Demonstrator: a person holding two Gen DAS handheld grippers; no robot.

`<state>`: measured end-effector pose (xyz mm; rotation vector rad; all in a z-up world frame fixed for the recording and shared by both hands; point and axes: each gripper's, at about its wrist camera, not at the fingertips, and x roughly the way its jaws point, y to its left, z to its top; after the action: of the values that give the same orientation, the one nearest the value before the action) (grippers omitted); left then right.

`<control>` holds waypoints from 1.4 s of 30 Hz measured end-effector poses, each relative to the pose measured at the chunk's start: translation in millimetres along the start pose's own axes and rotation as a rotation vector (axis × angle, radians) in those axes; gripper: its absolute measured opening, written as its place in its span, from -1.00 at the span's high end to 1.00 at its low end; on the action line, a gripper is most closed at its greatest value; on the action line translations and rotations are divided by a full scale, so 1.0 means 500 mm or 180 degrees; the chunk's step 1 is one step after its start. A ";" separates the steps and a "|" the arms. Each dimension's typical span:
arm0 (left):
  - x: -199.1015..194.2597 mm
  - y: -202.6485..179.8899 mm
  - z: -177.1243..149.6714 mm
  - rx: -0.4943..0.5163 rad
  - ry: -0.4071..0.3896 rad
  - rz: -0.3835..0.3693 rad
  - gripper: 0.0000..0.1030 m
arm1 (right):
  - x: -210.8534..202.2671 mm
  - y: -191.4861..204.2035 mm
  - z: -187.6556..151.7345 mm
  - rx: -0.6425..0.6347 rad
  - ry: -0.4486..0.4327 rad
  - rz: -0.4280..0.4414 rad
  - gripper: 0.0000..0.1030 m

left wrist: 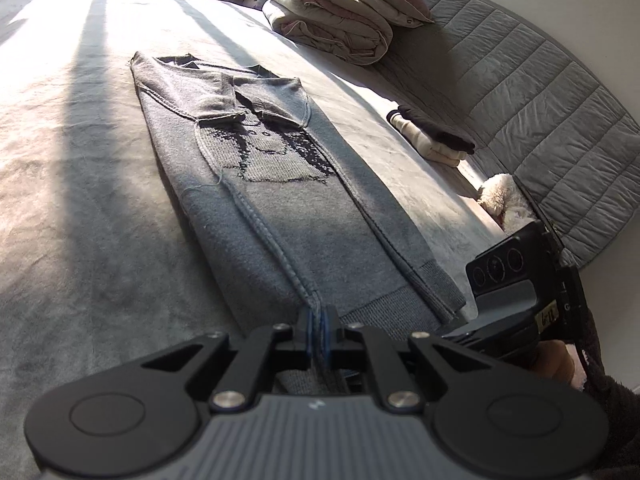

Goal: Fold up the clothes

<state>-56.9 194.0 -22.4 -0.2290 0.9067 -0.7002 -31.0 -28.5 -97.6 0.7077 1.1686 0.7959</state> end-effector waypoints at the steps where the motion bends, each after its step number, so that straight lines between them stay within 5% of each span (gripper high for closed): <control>1: 0.006 -0.001 0.002 0.0005 0.0019 -0.0016 0.90 | -0.008 0.000 0.000 -0.0008 0.0001 -0.0028 0.62; 3: 0.019 -0.004 0.005 0.0016 0.0058 -0.0049 0.90 | -0.029 0.001 0.004 -0.0040 -0.0072 -0.0102 0.42; 8: 0.055 -0.010 0.001 0.0095 0.0250 -0.0046 0.90 | -0.084 -0.001 0.027 -0.0131 -0.0365 -0.0419 0.32; 16: 0.098 -0.013 -0.004 0.0217 0.0485 -0.0073 0.71 | -0.103 -0.021 0.100 -0.0067 -0.0642 -0.0462 0.16; 20: 0.076 0.009 0.012 0.0111 0.0244 -0.0146 0.62 | -0.062 -0.008 0.154 -0.0193 -0.0647 -0.0615 0.15; 31: 0.097 0.088 0.069 -0.0371 -0.0221 0.0147 0.65 | 0.030 0.007 0.273 -0.0504 -0.0691 -0.0819 0.16; 32: 0.100 0.093 0.072 -0.0395 -0.0238 0.0170 0.65 | 0.040 0.007 0.275 -0.0548 -0.0690 -0.0865 0.22; 35: 0.108 0.106 0.079 -0.0452 -0.0293 0.0213 0.65 | 0.056 0.008 0.276 -0.0667 -0.0724 -0.1092 0.92; 42: 0.122 0.124 0.098 -0.0593 -0.0394 0.0274 0.65 | 0.015 0.003 0.258 -0.0681 -0.0909 -0.1238 0.78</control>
<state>35.3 196.8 -60.4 -0.3924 0.8583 -0.5163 94.9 -30.6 -68.7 0.3833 0.9064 0.4642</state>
